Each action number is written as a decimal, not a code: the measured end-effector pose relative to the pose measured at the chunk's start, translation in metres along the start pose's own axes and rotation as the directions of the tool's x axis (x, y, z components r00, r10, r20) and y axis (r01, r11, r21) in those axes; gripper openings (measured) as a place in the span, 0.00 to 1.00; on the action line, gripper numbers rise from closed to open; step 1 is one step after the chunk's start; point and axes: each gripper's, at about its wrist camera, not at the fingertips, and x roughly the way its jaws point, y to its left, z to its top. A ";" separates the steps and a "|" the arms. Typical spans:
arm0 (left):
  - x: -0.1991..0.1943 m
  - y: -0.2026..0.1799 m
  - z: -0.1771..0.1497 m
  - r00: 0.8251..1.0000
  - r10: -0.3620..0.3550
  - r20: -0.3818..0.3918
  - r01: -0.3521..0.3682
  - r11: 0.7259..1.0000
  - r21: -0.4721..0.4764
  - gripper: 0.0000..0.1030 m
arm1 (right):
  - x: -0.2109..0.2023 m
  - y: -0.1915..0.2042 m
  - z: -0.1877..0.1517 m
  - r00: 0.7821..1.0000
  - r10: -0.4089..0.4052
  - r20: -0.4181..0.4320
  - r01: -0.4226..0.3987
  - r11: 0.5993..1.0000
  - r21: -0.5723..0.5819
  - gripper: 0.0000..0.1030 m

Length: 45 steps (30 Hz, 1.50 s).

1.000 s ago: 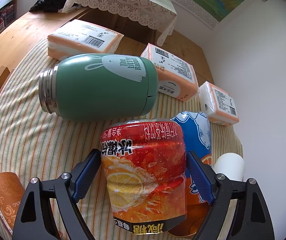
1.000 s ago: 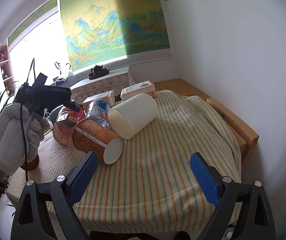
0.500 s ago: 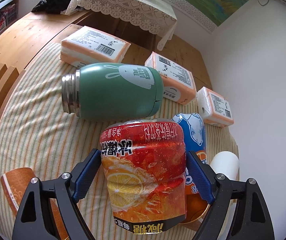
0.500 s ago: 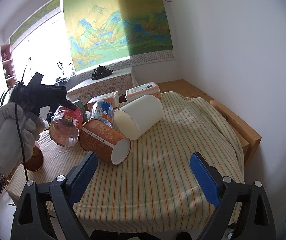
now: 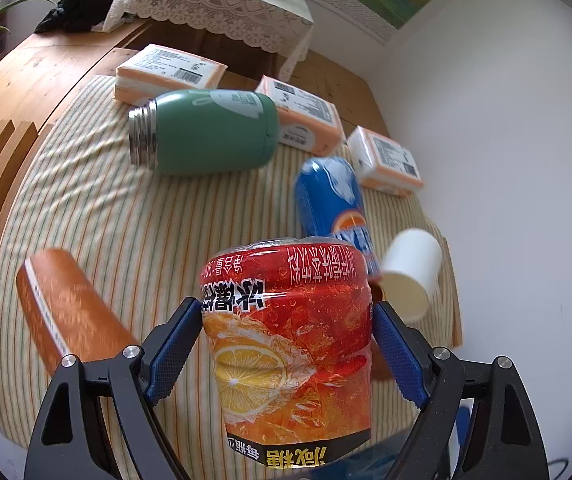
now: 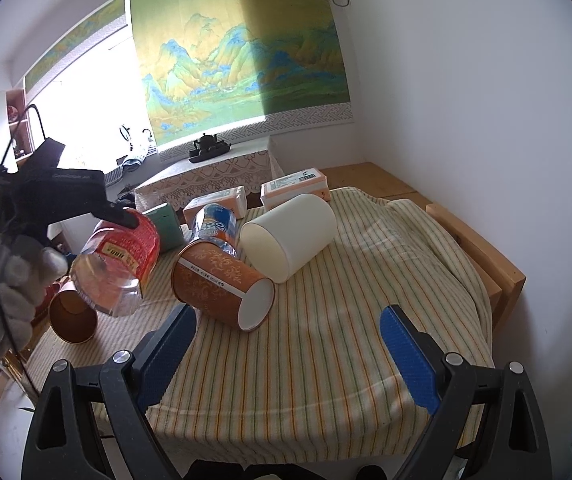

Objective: Flip cup upside down
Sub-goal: 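Lift the red jar off the table with the left gripper, then close the right gripper on the red jar while the left gripper opens and releases it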

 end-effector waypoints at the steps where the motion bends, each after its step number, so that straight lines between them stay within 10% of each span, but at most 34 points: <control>1: -0.002 -0.001 -0.007 1.000 -0.002 -0.005 0.002 1.000 0.008 0.85 | -0.001 0.000 0.000 1.000 0.001 0.000 -0.001 1.000 0.001 0.88; 29: 0.001 -0.004 -0.078 0.997 -0.044 -0.070 0.054 0.987 0.151 0.93 | 0.018 0.005 0.005 0.986 0.104 -0.132 -0.097 0.994 0.057 0.88; 45: -0.050 0.037 -0.123 0.991 -0.102 0.085 0.086 0.981 0.173 0.93 | 0.067 0.054 0.040 0.866 0.288 -0.409 -0.300 0.953 0.035 0.88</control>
